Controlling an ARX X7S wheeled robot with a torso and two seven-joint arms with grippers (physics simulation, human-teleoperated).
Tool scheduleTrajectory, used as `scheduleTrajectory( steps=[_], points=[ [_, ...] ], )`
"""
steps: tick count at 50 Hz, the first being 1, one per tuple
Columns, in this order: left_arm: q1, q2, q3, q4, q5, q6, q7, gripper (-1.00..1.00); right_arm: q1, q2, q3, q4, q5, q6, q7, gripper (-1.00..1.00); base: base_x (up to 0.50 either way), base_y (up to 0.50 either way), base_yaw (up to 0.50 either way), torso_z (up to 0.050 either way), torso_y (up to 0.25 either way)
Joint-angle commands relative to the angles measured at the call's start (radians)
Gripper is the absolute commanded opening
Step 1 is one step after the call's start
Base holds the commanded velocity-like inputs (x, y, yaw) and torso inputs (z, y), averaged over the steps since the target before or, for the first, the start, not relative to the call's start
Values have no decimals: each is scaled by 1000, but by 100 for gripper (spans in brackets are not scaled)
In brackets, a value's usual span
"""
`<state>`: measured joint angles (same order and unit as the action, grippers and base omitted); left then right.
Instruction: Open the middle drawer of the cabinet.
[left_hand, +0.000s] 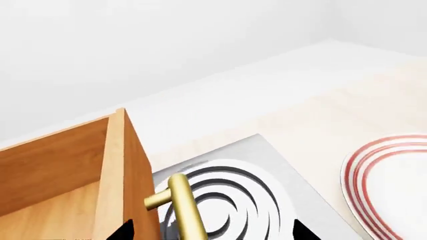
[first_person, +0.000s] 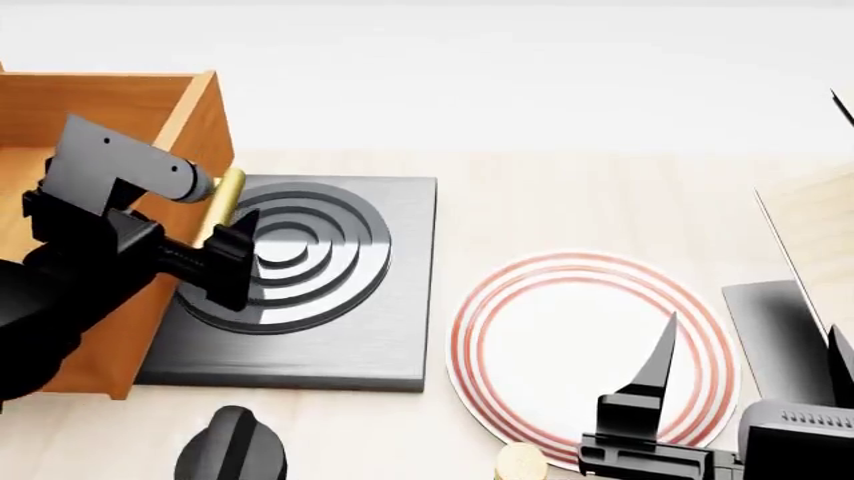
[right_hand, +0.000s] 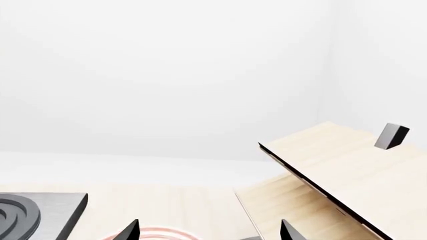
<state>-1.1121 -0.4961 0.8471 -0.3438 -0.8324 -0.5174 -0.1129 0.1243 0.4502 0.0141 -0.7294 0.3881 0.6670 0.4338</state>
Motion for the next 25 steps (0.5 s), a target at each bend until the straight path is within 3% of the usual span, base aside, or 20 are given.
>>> scheduleTrajectory(
  steps=[1,20,25],
  points=[
    [121,0,73,106,-160,-37,19,100,-3,4,3,-7,4,1,3,100,0,0,0,0,0],
    [158,9,77,203,-200,-51,1,100,-7,6,2,2,7,-11,3,100,-4,-2,-1,-2,0],
    [182,-16,119,291,-79,19,-45,100,-11,5,1,9,6,-18,2,100,-3,-2,-3,-2,0]
  ],
)
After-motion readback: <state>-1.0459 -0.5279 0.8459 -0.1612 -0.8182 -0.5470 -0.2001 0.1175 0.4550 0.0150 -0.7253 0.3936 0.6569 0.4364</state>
